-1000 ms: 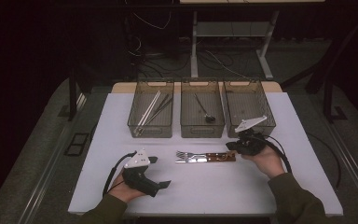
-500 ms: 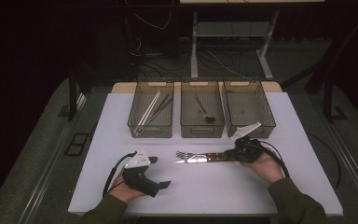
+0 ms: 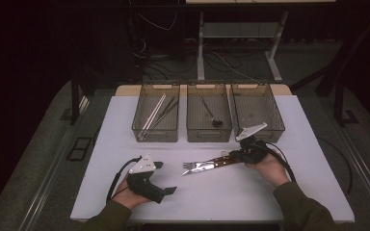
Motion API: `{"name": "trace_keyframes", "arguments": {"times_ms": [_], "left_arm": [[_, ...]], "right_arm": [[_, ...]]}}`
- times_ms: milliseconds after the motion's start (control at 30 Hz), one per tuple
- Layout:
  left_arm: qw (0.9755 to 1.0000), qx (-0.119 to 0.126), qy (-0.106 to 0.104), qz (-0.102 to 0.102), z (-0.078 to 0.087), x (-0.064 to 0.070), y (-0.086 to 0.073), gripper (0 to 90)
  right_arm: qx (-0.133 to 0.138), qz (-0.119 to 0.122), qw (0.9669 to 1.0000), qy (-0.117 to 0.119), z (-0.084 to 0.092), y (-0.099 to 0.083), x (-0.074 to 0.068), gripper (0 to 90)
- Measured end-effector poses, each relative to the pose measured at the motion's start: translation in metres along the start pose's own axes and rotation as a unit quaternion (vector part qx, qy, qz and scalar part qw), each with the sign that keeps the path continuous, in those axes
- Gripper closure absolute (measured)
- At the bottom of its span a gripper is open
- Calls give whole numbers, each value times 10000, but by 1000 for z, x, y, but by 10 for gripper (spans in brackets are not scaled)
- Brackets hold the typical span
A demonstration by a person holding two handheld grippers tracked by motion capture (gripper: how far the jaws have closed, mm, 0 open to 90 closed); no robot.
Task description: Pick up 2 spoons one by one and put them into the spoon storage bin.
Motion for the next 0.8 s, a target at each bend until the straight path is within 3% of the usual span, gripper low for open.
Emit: {"name": "trace_keyframes", "arguments": {"times_ms": [800], "left_arm": [[10000,-11,-7,-9,0,0,0,0]], "right_arm": [[298,-297,9990,-150,-7,16,19,900]]}}
Point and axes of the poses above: each handheld gripper's, and its own axes: z roughly backward along the jaws, y roughly out of its top, x roughly to its right, the point moved 7 cm from there along -z, roughly forward along the jaws, and after that the axes turned 5 degrees about -z, right-handed, at the moved point
